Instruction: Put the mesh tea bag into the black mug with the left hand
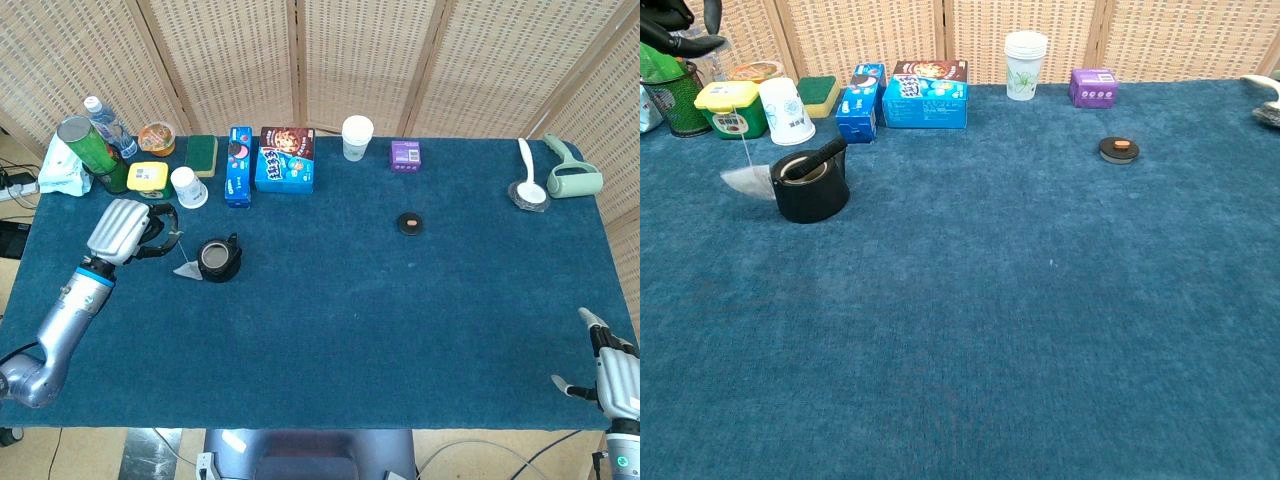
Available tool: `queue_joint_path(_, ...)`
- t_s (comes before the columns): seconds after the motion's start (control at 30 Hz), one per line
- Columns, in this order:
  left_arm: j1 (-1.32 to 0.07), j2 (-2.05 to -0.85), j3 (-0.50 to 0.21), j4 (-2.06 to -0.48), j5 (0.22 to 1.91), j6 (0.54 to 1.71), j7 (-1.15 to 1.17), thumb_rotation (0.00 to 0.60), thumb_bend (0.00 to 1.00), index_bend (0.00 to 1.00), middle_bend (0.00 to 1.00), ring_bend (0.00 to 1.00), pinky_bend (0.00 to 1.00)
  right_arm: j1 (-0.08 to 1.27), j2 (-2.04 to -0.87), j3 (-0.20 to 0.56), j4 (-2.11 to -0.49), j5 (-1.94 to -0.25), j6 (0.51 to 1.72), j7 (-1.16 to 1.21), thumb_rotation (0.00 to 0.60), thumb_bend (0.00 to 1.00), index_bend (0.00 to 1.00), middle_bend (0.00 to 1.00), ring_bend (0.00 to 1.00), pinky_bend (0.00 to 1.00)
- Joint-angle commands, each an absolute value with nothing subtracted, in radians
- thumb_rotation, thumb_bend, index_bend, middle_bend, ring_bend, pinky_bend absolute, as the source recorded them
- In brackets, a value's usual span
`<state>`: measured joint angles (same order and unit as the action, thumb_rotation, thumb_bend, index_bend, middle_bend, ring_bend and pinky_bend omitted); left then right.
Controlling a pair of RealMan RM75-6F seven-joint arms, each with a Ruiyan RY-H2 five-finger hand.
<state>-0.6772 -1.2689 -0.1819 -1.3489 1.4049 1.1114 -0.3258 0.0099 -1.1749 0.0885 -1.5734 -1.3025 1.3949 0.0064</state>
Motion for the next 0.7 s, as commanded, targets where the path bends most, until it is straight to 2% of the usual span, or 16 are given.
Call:
queue_joint_path(0.03, -0.684, -1.278, -0.186, -1.337, 1.407, 1.106, -0.332, 0.6, 0.44, 0.63, 1.0, 1.0, 0.89, 0.009, -1.175, 0.089, -1.575, -1.301, 1.395, 0.006, 0.6, 0.03, 0.09, 0.16, 0.3, 0.22)
queue_joint_path(0.7, -0.719, -1.285, -0.213, -1.336, 1.416, 1.089, -0.33, 0.6, 0.44, 0.63, 1.0, 1.0, 0.89, 0.013, -1.179, 0.095, -1.568, -1.286, 1.383, 0.009, 0.6, 0.03, 0.09, 0.16, 0.3, 0.22)
